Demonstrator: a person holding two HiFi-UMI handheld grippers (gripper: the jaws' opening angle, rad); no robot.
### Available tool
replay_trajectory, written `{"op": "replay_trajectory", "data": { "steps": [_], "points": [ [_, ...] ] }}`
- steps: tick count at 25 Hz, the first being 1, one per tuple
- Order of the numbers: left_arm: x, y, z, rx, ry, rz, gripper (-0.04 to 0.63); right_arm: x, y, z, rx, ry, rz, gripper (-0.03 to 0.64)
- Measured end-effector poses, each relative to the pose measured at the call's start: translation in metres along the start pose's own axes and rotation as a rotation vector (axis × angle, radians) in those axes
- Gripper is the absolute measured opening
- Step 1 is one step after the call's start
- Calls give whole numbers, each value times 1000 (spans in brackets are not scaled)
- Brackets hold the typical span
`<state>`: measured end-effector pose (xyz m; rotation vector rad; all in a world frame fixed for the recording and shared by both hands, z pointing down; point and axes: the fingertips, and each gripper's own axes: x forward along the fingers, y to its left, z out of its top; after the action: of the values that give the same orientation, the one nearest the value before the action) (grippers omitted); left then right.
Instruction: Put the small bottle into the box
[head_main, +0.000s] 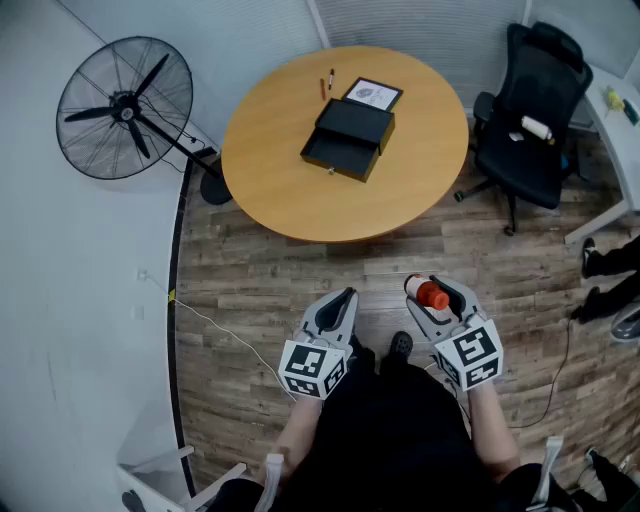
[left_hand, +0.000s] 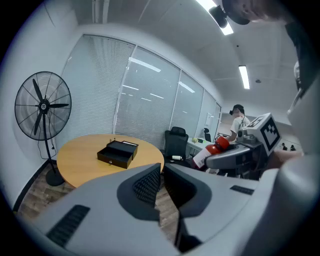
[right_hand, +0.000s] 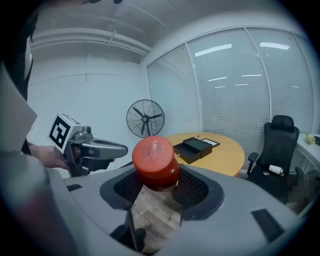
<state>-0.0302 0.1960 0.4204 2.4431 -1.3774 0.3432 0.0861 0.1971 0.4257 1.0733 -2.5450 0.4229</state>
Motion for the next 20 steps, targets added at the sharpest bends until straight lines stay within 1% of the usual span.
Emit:
{"op": "replay_trajectory", "data": {
  "steps": [9,14,20],
  "points": [
    [-5,-15,1,16,-2,-5,18,-9,4,-4,17,-6,19,227],
    [-6,-21,-2,27,4,-5,18,-18,0,-4,72,-47,16,229],
    [-8,-28,0,44,-3,14,18,-26,-6,-8,64,-39,3,229]
  ]
}}
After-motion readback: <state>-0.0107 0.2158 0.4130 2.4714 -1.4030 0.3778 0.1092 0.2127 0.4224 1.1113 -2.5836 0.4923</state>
